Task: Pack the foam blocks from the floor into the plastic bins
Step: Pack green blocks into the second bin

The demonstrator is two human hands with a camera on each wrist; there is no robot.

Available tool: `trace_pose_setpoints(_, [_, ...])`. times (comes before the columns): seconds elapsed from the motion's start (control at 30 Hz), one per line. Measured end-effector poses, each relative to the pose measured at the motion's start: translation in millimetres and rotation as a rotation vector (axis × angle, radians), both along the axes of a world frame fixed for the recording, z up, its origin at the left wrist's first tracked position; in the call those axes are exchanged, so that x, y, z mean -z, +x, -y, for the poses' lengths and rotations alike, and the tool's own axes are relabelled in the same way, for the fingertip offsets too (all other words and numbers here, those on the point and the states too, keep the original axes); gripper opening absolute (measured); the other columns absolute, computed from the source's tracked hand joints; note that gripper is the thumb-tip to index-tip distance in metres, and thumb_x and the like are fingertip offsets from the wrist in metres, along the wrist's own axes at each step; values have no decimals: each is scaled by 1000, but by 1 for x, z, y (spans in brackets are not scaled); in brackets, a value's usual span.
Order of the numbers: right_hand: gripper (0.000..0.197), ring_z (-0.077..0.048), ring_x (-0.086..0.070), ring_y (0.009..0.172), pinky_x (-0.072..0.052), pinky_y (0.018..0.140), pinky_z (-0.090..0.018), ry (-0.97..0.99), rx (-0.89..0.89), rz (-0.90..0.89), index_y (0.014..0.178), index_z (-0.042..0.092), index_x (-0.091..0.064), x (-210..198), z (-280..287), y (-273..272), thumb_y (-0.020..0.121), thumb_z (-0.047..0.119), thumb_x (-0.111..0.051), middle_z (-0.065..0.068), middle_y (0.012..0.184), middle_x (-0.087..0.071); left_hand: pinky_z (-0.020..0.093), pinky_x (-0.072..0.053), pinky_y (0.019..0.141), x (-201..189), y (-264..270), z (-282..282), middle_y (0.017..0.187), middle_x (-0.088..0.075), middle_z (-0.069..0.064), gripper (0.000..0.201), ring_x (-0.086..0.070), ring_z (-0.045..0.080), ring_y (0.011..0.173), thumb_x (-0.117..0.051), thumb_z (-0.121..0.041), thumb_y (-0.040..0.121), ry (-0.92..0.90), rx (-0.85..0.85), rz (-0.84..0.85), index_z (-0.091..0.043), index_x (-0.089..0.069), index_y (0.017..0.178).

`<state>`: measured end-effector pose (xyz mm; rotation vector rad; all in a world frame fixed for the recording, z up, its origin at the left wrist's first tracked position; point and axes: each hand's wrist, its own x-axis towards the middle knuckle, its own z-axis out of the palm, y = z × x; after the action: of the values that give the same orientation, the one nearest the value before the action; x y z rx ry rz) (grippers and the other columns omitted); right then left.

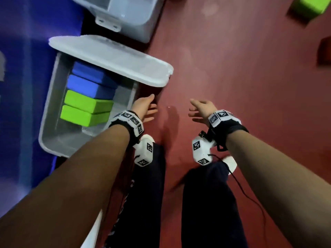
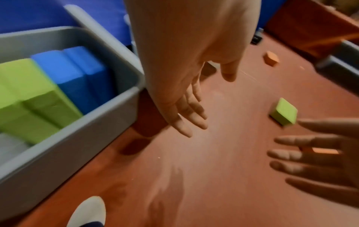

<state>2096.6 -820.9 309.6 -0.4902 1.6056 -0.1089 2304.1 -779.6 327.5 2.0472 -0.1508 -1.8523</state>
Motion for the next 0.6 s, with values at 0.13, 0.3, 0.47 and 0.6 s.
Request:
trace_pose_setpoints(0.13, [44,-17,-60,68,-48,63,-27,-17,119,4,128,11,-49,3,-10,-110,92,35,-56,1,82,-59,28,-46,69,-1,-113,20,93,-62,-4,20,-62,12,78,-53,-41,94,-25,268,54,-26,-53,107])
trace_pose_setpoints(0.3, [46,-17,-59,67,-47,62,-26,-7,264,19,131,12,-48,6,-45,-261,92,35,-56,1,82,-60,35,-49,77,7,-254,11,115,-63,3,43,-63,20,87,-57,-40,92,-32,571,174,-19,-47,129])
trace_pose_setpoints(0.47, [41,-19,-56,67,-45,62,-27,-9,444,-16,128,11,-50,-4,-86,-438,93,32,-55,1,79,-59,33,-48,76,8,-423,-4,129,-58,7,49,-63,16,75,-56,-39,93,6,730,151,-18,-42,134])
trace_pose_setpoints(0.6, [38,-21,-57,70,-45,61,-26,-43,548,-71,125,11,-51,-15,-105,-547,93,31,-55,-2,84,-60,27,-44,70,-5,-568,14,122,-61,7,45,-60,12,70,-53,-35,95,-34,771,58,-16,-42,134])
